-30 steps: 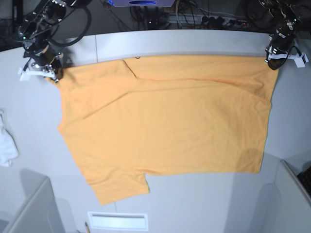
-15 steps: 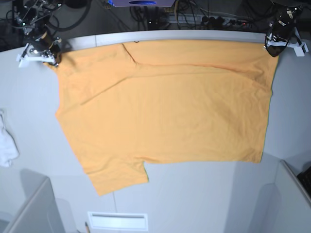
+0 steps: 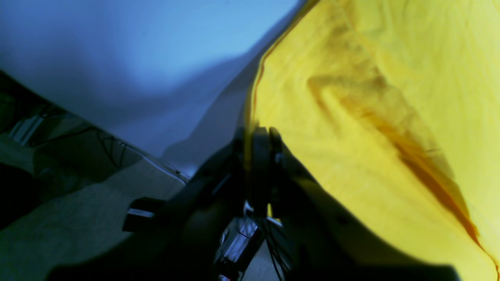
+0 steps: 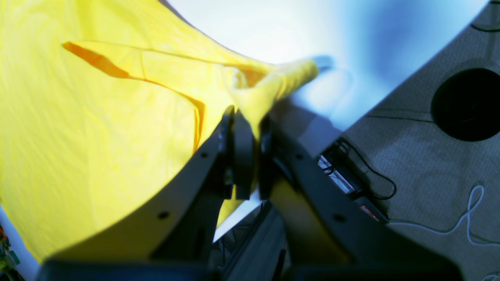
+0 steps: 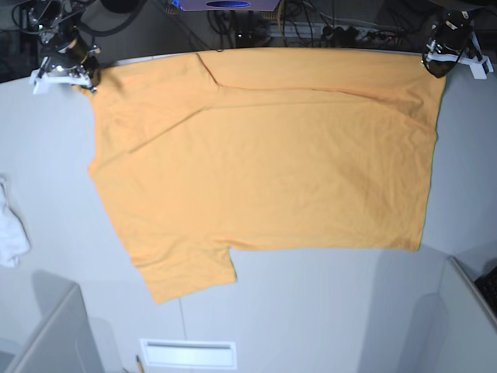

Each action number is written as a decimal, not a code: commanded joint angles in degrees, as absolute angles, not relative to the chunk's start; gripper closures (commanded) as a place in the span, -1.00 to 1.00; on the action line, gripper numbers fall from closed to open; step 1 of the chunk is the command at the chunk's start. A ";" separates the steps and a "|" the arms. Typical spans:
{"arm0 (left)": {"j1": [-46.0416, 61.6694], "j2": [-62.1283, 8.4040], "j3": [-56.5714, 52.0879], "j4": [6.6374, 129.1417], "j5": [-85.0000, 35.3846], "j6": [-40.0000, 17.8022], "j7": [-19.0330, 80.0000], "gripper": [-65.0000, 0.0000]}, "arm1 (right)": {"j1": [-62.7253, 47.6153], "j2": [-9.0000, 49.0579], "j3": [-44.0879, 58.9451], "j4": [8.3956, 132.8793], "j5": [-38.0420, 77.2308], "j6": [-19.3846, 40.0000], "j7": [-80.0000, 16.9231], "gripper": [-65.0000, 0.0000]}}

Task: Fold the T-shirt properly
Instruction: 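Drag the shirt toward the robot, straightening it flat, then release and move the right gripper to the hem corner by the sleeve, then move the left gripper to the opposite hem corner and grasp it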

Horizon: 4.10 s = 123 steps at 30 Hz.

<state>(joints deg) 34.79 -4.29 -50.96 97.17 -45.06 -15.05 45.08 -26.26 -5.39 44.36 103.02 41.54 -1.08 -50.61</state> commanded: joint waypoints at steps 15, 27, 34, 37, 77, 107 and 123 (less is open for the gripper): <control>35.30 -5.14 -51.82 98.33 -45.49 -14.90 43.65 -0.09 | -25.80 -4.79 48.04 108.88 41.54 -1.01 -49.01 -0.03; 27.91 -7.52 -66.86 99.74 -45.14 -14.81 49.89 -0.24 | -15.96 1.19 46.02 106.77 41.10 -1.01 -50.42 -0.03; 20.62 -11.47 -66.86 107.91 -45.14 -14.81 61.49 -0.22 | -6.55 2.86 41.27 102.55 41.01 -1.01 -53.85 -0.03; 18.51 -11.82 -66.86 108.35 -45.05 -14.81 63.78 -0.22 | -4.44 3.03 38.99 101.49 41.01 -1.01 -53.67 -0.03; 16.13 -17.63 -52.88 107.91 -35.74 -14.99 64.31 -0.22 | 48.57 14.81 7.25 10.07 35.56 16.31 -16.22 -0.05; 8.48 -20.26 -52.00 98.95 -33.45 -14.99 64.31 -0.22 | 49.45 11.56 -0.66 9.89 35.03 17.01 -14.37 1.00; -26.15 -30.02 -25.27 51.74 -18.95 -15.16 48.13 -0.24 | 49.10 12.00 -0.66 10.07 35.03 17.01 -15.43 1.00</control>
